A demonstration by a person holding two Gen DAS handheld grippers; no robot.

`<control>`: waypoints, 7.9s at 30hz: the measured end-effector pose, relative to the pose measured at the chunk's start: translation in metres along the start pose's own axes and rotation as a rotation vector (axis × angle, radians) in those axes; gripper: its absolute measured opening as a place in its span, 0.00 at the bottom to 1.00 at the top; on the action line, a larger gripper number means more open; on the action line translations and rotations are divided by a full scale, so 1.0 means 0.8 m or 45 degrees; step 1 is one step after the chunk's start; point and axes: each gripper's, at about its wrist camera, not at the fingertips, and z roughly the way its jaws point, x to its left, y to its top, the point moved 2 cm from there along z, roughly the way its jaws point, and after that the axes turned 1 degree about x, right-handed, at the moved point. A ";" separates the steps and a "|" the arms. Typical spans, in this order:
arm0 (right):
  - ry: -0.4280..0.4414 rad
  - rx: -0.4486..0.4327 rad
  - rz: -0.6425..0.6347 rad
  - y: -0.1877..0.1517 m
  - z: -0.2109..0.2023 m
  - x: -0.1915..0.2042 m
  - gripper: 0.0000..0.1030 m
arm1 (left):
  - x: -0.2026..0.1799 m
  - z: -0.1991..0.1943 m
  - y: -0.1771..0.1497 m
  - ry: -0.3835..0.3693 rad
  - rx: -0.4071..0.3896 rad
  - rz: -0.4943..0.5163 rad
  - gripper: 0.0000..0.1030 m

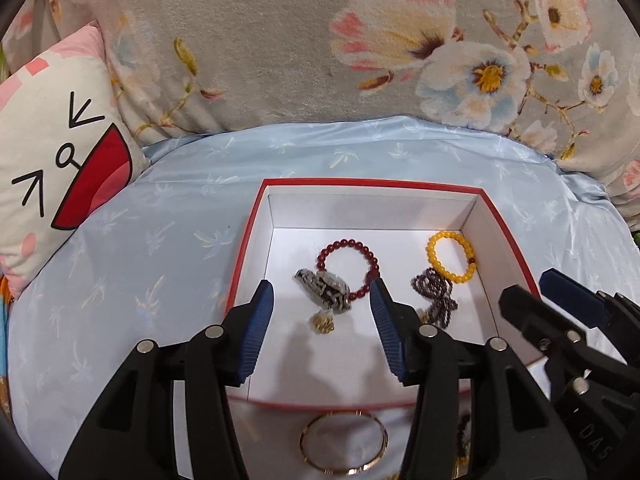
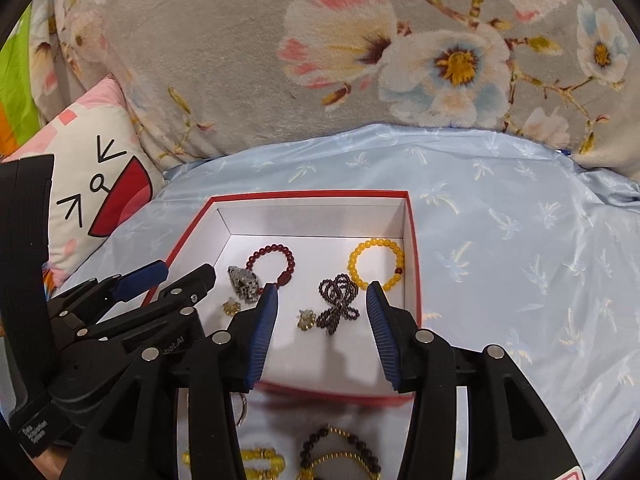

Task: Organize jewelry
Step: 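Withdraw both grippers from the box over the remaining bracelets, then grasp the yellow bead bracelet with left gripper while right grasps the dark bead bracelet, then lift both bracelets, carry them into the red box and open both grippers, then withdraw both grippers from the box back over the table, then grasp the gold bead chain with right gripper while left grasps the gold bangle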

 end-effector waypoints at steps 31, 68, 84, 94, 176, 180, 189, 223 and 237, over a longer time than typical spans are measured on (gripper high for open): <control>0.004 0.233 0.113 -0.184 -0.072 -0.031 0.44 | 0.005 -0.044 -0.157 -0.113 0.167 -0.018 0.49; -0.038 0.244 0.137 -0.134 0.004 -0.056 0.15 | 0.006 -0.059 -0.185 -0.137 0.180 0.031 0.09; -0.055 0.240 0.051 -0.141 0.003 -0.042 0.07 | 0.011 -0.057 -0.181 -0.153 0.199 0.004 0.09; 0.003 0.143 0.089 -0.125 -0.050 -0.042 0.07 | 0.003 -0.083 -0.173 -0.232 0.191 0.004 0.09; 0.084 0.064 0.140 0.004 0.023 -0.023 0.28 | 0.020 -0.019 0.040 -0.112 -0.065 -0.086 0.53; 0.086 0.044 0.140 0.000 0.008 -0.024 0.31 | 0.014 -0.026 0.034 -0.087 -0.063 -0.057 0.53; 0.074 0.024 0.126 -0.029 -0.026 -0.019 0.37 | 0.002 -0.051 0.005 -0.063 -0.053 -0.008 0.53; -0.073 0.221 0.152 -0.166 -0.041 -0.059 0.39 | 0.035 -0.066 -0.140 -0.016 0.204 -0.067 0.59; -0.170 0.215 0.057 -0.166 -0.025 -0.054 0.11 | 0.031 -0.046 -0.134 -0.013 0.215 -0.069 0.59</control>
